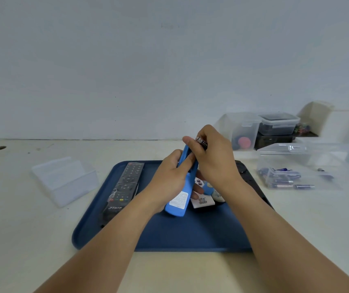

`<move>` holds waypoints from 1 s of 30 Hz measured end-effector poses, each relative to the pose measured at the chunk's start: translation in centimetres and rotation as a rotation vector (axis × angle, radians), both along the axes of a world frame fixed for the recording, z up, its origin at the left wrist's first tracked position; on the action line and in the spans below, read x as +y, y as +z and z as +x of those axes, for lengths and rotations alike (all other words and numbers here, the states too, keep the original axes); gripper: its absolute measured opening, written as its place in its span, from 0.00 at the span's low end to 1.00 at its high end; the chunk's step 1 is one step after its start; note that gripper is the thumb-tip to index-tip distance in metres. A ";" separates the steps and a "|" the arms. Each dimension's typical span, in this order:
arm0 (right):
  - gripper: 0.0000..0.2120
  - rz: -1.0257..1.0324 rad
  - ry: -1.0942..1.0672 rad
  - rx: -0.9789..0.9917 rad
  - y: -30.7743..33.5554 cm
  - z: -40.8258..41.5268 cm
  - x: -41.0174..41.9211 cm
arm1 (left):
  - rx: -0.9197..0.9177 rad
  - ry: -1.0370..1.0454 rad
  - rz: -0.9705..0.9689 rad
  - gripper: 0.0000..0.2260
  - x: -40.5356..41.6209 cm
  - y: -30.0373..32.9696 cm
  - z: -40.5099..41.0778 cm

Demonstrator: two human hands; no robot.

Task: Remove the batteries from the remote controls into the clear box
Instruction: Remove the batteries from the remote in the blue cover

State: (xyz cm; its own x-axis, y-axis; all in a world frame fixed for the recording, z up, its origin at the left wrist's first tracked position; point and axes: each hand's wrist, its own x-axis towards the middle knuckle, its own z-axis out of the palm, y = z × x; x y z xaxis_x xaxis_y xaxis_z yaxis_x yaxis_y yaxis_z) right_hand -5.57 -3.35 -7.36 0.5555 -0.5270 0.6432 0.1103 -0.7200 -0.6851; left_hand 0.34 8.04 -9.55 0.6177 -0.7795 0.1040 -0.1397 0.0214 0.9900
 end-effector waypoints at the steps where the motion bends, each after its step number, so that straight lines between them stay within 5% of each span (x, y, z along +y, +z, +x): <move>1: 0.16 0.025 0.015 -0.008 0.1 0.1 0.0 | 0.003 0.006 -0.007 0.17 0.0 0.1 0.1; 9: 0.18 0.344 0.238 -0.088 -0.1 0.0 -0.9 | 0.038 0.042 -0.033 0.13 0.1 0.0 -0.3; 20: 0.19 -0.028 0.026 -0.057 0.2 0.0 0.5 | -0.256 0.026 0.019 0.08 0.1 0.0 -1.1; 27: 0.22 0.059 -0.036 -0.147 0.4 -0.1 1.0 | -0.181 0.078 -0.052 0.11 -0.2 -0.4 -1.2; 30: 0.15 0.095 0.028 -0.110 0.6 -0.5 0.6 | -0.090 0.095 -0.076 0.14 -0.3 -0.2 -0.9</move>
State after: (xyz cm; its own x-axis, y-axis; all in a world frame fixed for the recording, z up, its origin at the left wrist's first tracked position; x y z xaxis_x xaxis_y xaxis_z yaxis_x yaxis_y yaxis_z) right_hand -6.04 -2.77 -6.74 0.4995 -0.5739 0.6489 0.2075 -0.6480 -0.7328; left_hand -0.58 7.73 -9.75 0.6738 -0.7057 0.2189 -0.2326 0.0786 0.9694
